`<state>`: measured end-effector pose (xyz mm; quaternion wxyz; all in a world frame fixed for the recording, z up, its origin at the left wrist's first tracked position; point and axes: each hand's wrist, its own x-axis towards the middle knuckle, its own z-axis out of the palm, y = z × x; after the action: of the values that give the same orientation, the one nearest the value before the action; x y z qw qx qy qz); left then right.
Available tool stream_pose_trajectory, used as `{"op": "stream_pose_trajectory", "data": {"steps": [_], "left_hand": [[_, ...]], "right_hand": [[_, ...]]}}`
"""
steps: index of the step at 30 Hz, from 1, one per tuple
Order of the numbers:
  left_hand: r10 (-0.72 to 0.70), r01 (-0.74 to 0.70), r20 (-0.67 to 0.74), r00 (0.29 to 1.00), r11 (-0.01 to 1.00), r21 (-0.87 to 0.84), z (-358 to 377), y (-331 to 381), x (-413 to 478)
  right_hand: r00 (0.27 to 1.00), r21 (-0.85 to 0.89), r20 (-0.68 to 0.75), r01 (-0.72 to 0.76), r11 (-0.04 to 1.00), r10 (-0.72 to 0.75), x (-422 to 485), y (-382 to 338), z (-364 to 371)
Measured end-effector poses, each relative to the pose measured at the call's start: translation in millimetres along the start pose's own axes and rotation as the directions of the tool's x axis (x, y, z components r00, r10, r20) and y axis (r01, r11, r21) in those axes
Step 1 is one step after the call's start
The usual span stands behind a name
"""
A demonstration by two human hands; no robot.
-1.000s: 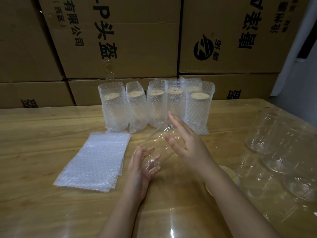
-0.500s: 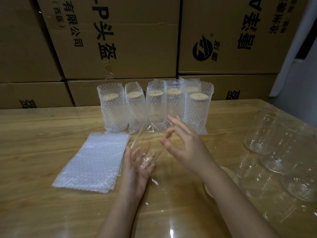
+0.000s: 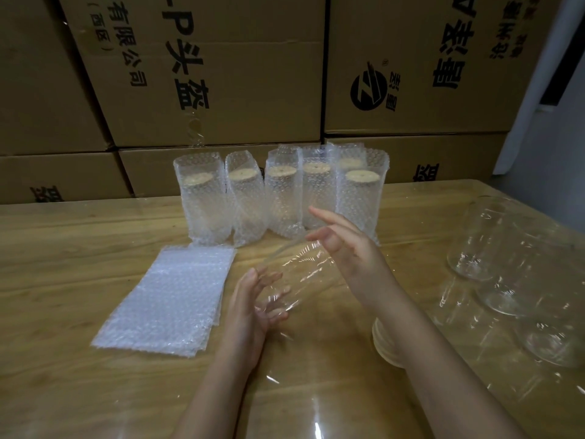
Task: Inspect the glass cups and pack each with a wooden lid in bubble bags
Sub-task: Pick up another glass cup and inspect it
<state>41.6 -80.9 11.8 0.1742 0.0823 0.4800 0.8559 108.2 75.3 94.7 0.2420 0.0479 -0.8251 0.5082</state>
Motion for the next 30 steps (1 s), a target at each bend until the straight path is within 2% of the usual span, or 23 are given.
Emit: {"op": "stream_pose_trajectory", "data": {"steps": [4,6,8,11,13,16,19,23,27,30], "left_hand": [[0.222,-0.218,-0.013,0.975,0.965,0.145,4.3,14.5,-2.4],[0.344,-0.334,0.007,0.939,0.907,0.258,9.1,25.9,-4.1],[0.458,-0.448,0.06,0.887,0.819,0.359,15.7,39.0,-5.3],[0.528,-0.53,0.124,0.84,0.751,0.393,27.1,52.1,-4.5],[0.55,-0.553,0.106,0.829,0.772,0.313,35.1,54.3,-5.1],[0.561,-0.561,0.047,0.827,0.815,0.144,45.6,56.9,-5.7],[0.482,-0.484,0.069,0.873,0.875,0.016,48.3,64.0,-2.1],[0.345,-0.335,0.111,0.932,0.937,-0.095,44.6,75.8,-0.5],[0.076,-0.075,0.137,0.988,0.997,-0.01,40.9,86.8,-1.9],[-0.151,0.144,0.149,0.977,0.988,0.058,36.1,91.2,-3.8]], "right_hand": [[0.979,0.079,-0.05,-0.194,0.978,0.198,0.7,1.4,7.0],[0.925,0.255,-0.019,-0.362,0.896,0.379,0.5,-1.0,8.6],[0.881,0.406,0.06,-0.452,0.794,0.47,0.5,-4.5,5.5],[0.892,0.452,0.015,-0.408,0.793,0.451,2.1,-8.5,-3.2],[0.938,0.465,-0.027,-0.295,0.835,0.346,3.0,-9.2,-8.3],[0.981,0.41,0.016,-0.184,0.894,0.194,1.5,-14.9,-17.4],[0.995,0.327,0.075,-0.092,0.941,0.071,-1.8,-20.1,-28.2],[0.977,0.208,0.21,-0.021,0.978,-0.024,-8.6,-27.0,-40.7],[0.942,0.027,0.311,0.127,0.991,-0.13,-11.6,-39.3,-47.3],[0.907,0.0,0.372,0.214,0.977,-0.198,-12.9,-44.0,-49.1]]}}
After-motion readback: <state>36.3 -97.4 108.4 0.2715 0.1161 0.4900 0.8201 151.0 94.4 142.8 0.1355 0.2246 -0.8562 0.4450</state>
